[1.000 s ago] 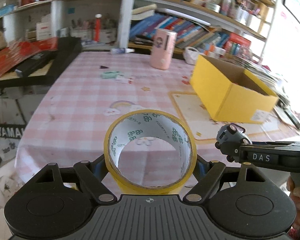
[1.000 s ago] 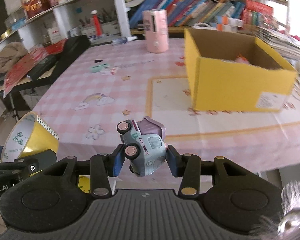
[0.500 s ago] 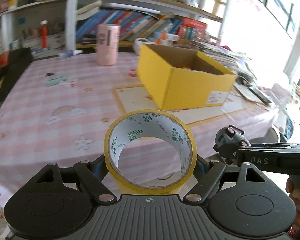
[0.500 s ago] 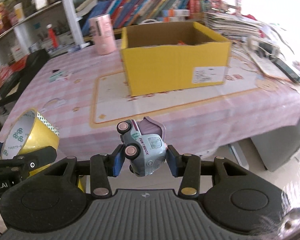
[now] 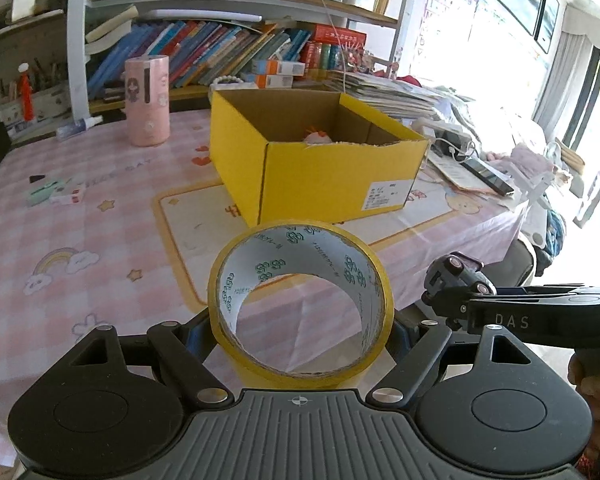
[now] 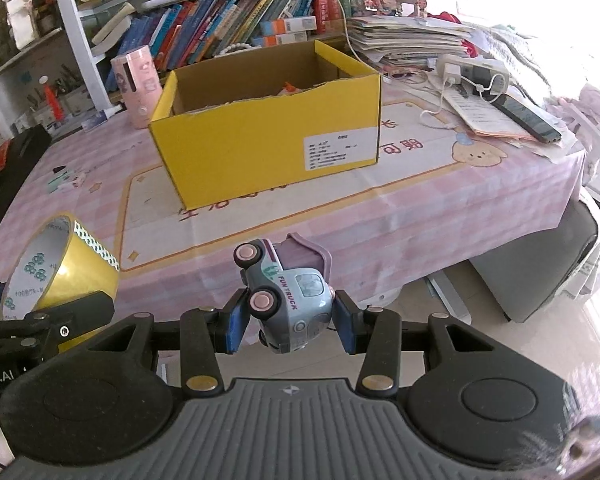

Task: Organize objects
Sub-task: 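Carry the tape roll in the left tool and truck in the right tool toward the box, then open the right tool to drop the truck into the box while the left tool releases the tape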

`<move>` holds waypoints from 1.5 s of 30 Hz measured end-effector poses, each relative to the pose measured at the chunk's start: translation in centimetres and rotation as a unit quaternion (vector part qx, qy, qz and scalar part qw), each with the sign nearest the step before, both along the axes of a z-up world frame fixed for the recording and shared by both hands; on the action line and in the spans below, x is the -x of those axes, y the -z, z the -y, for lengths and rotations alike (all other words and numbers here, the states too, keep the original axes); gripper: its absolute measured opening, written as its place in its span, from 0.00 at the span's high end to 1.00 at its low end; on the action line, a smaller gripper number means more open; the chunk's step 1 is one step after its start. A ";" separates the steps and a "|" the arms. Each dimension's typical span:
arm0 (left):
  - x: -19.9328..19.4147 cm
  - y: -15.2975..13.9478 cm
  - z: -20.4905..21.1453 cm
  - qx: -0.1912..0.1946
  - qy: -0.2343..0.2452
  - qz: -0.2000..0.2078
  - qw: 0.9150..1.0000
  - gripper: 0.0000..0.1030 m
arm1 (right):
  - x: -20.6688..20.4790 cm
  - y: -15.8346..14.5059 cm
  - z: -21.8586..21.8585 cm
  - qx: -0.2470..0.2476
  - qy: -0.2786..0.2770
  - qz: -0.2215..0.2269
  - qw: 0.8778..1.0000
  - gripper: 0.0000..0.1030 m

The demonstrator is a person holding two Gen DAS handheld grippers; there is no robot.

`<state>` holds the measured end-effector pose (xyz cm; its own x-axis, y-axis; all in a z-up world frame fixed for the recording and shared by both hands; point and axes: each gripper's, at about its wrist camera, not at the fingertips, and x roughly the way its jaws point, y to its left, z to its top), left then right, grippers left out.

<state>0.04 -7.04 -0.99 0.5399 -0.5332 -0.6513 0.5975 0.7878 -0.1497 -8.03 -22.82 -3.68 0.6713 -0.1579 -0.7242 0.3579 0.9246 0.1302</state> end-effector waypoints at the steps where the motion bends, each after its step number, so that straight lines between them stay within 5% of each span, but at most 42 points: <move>1: -0.2 0.0 0.2 0.000 0.001 0.000 1.000 0.20 | -0.2 0.0 0.2 0.000 0.000 -0.001 1.000 0.59; 12: -2.5 -1.5 3.2 0.016 0.002 0.029 0.999 0.20 | -3.2 -0.5 3.2 0.003 -0.005 0.004 1.000 0.59; 26: -8.4 -5.6 9.8 0.046 -0.010 0.104 0.993 0.20 | -10.4 -5.5 9.3 0.035 -0.036 0.085 0.995 0.59; 45: -16.5 -2.0 18.1 -0.041 -0.047 0.091 0.994 0.20 | -22.3 -5.7 15.1 0.041 -0.122 0.102 0.986 0.59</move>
<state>16.59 -25.16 0.98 0.6978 -0.4237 -0.5775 0.5323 0.8463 0.0222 14.27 -37.88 2.06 0.8274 -0.0258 -0.5611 0.0966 0.9906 0.0968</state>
